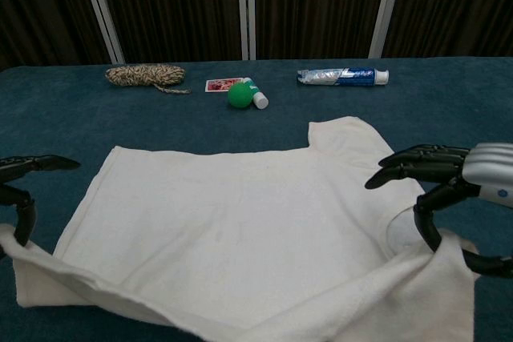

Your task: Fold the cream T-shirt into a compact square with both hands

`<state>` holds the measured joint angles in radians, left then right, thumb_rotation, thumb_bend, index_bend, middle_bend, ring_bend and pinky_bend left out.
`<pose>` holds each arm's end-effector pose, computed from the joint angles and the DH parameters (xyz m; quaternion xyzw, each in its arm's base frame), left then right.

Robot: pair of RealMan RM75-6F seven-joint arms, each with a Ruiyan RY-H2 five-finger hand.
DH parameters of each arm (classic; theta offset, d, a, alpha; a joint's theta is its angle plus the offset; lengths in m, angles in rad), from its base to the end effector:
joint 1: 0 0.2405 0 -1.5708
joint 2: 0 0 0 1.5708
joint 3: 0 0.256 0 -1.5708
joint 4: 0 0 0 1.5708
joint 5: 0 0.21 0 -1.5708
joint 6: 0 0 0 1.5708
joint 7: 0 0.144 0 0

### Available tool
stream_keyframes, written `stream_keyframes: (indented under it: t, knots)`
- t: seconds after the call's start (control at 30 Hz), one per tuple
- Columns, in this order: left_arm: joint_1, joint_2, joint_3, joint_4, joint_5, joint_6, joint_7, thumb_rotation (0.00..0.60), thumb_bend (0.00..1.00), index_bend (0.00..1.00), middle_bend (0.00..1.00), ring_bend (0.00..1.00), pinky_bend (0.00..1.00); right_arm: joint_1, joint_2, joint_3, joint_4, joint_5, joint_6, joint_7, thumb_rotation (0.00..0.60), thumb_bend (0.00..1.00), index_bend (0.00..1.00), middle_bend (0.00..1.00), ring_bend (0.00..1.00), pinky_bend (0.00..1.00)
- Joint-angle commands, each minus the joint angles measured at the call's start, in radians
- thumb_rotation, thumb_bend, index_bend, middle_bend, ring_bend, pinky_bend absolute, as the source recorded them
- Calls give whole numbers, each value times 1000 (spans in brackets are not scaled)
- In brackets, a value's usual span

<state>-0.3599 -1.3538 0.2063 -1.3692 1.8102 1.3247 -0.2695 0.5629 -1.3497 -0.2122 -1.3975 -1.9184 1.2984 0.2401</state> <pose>-0.2745 0.1912 0.0362 -0.7615 -0.4117 -0.4035 0.2964 -0.2196 -0.2263 0.0276 0.8275 -0.3034 0.4225 0.2115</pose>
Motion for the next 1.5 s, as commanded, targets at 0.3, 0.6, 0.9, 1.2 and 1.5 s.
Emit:
stream_keyframes:
  t: [0.3,0.6,0.9,1.2,1.5]
  knots:
    - [-92,4,-129,-59,-149,-145,69,600,537,842,0,0,0,76,-25,125,25,159,-144,37,600,478,706,122,0,0]
    - [-177,-9,-245,-50,-307,-281,129,600,538,842,0,0,0,153,-73,234,126,309,-292,56,600,478,706,130,0,0]
    - [-213,-67,-282,38,-406,-368,113,600,538,842,0,0,0,189,-159,269,280,385,-382,98,600,478,706,129,0,0]
    - [-214,-107,-288,126,-418,-369,63,600,537,842,0,0,0,202,-195,278,367,390,-383,136,600,479,706,133,0,0]
    - [-236,-137,-291,165,-432,-411,37,600,537,842,0,0,0,216,-242,274,457,404,-417,151,600,478,706,136,0,0]
